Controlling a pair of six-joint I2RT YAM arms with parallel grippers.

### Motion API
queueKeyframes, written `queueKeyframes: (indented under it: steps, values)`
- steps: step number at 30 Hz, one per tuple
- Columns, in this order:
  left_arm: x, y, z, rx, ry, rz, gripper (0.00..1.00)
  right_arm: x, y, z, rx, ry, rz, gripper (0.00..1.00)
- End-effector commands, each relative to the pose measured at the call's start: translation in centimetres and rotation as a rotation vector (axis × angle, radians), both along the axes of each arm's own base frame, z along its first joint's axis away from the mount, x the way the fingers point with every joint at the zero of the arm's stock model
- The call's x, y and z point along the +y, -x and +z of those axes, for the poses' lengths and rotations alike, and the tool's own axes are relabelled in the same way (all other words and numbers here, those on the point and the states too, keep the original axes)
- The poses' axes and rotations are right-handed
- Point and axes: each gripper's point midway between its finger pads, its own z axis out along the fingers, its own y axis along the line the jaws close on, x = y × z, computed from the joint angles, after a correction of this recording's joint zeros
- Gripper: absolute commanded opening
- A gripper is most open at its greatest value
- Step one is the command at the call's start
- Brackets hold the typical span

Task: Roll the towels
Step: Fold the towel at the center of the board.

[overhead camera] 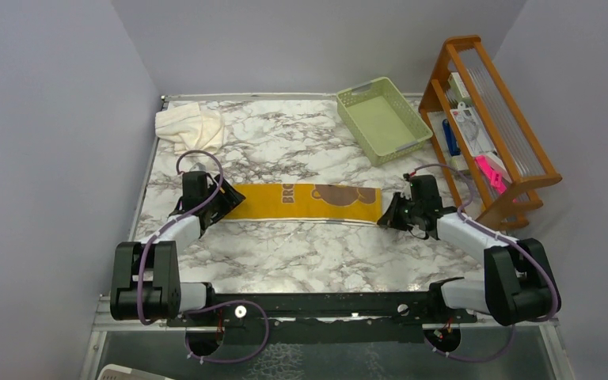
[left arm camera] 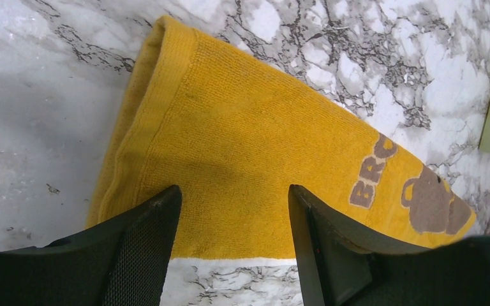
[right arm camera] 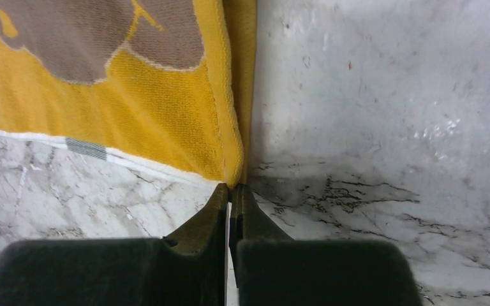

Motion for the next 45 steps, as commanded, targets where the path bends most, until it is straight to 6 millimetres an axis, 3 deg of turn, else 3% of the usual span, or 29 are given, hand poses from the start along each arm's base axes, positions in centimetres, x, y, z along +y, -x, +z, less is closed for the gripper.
queueKeyframes:
  steps: [1, 10, 19, 22, 25, 27, 31, 35, 42, 45]
  values:
    - [-0.1, -0.3, -0.7, -0.003, 0.014, -0.004, 0.64, 0.6, 1.1, -1.4, 0.046, -0.043, 0.006, 0.00]
    - [1.8, -1.0, -2.8, 0.036, -0.075, 0.070, 0.63, -0.3, 2.4, -4.3, 0.143, -0.001, -0.030, 0.00]
    - [1.5, -2.1, 0.8, -0.023, -0.048, 0.066, 0.65, -1.5, 1.4, -4.6, 0.182, 0.049, -0.152, 0.00]
    - [2.8, -1.8, 2.3, -0.035, -0.115, 0.106, 0.71, -1.6, 0.9, -3.4, 0.151, 0.048, -0.151, 0.13]
    - [4.1, -1.0, 1.4, 0.003, -0.163, 0.150, 0.77, -1.3, -0.4, -1.2, 0.076, 0.039, -0.123, 0.38]
    - [5.0, -0.7, 0.8, 0.042, -0.200, 0.163, 0.76, -1.1, -1.6, 0.7, 0.009, 0.039, -0.095, 0.47]
    - [6.3, -1.1, 0.2, 0.017, -0.254, 0.187, 0.76, -0.5, -2.9, 2.4, -0.024, 0.035, -0.053, 0.49]
    - [7.7, -0.8, -1.5, 0.071, -0.279, 0.209, 0.71, 0.7, -3.1, 3.8, -0.049, -0.028, -0.004, 0.50]
    - [7.4, 0.3, -3.8, 0.134, -0.275, 0.189, 0.67, 1.6, -2.5, 4.4, -0.063, -0.083, 0.026, 0.50]
    - [6.5, 0.9, -5.2, 0.158, -0.233, 0.161, 0.54, 1.7, -2.6, 4.8, -0.073, -0.087, 0.028, 0.50]
